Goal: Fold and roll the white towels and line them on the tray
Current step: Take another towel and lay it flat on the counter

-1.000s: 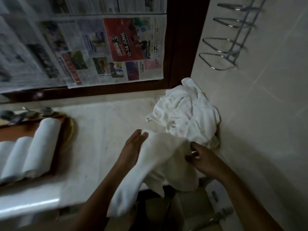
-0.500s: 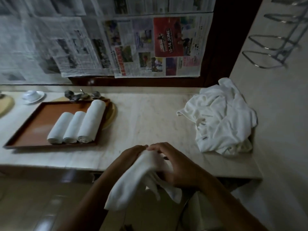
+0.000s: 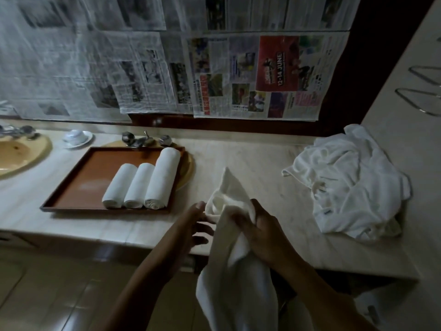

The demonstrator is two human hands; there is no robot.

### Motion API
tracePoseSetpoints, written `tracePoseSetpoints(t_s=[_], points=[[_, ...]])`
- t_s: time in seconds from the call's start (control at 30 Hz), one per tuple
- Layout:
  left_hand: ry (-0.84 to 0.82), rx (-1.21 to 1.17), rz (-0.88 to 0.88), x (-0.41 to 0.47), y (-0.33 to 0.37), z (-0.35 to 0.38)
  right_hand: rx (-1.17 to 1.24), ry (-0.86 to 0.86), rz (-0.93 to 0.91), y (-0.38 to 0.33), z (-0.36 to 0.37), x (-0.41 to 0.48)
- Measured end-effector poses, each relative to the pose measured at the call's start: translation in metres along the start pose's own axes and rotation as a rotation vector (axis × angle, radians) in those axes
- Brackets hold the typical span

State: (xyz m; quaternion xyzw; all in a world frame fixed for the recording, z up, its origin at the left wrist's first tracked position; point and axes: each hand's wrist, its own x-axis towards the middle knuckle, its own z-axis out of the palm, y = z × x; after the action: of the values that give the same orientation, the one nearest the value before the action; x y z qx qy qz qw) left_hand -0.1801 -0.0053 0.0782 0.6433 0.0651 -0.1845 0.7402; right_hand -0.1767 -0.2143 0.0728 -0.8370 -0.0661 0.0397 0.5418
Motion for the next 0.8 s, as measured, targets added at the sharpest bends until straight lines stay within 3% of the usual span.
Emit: tracePoseSetpoints(t_s=[0.1, 0.17, 0.27, 0.43, 0.5, 0.6, 0.7, 0.8], points=[[0.026, 0.292, 0.234, -0.003, 0.011, -0.011, 0.086, 0.057, 0.062, -0.019, 0.021, 0.001], [0.096, 0.304, 0.33, -0.002, 0.012, -0.009, 0.107, 0.108, 0.131, -0.026, 0.027, -0.001], [0.107, 0.22, 0.284, 0.003, 0.022, -0.025, 0.093, 0.174, 0.165, -0.029, 0.037, -0.002], [0.045, 0.224, 0.192, 0.006, 0.036, -0.048, 0.31, 0.283, 0.176, -0.034, 0.033, -0.003], [0.014, 0.285, 0.208, 0.01, 0.038, -0.055, 0.292, 0.341, 0.163, -0.037, 0.03, -0.004], [-0.044, 0.192, 0.202, 0.014, 0.04, -0.059, 0.257, 0.379, 0.144, -0.037, 0.025, 0.001], [-0.042, 0.214, 0.251, 0.016, 0.046, -0.061, 0.305, 0.369, 0.14, -0.041, 0.021, 0.009], [-0.067, 0.3, 0.339, 0.018, 0.058, -0.06, 0.197, 0.336, 0.091, -0.04, 0.017, 0.019]])
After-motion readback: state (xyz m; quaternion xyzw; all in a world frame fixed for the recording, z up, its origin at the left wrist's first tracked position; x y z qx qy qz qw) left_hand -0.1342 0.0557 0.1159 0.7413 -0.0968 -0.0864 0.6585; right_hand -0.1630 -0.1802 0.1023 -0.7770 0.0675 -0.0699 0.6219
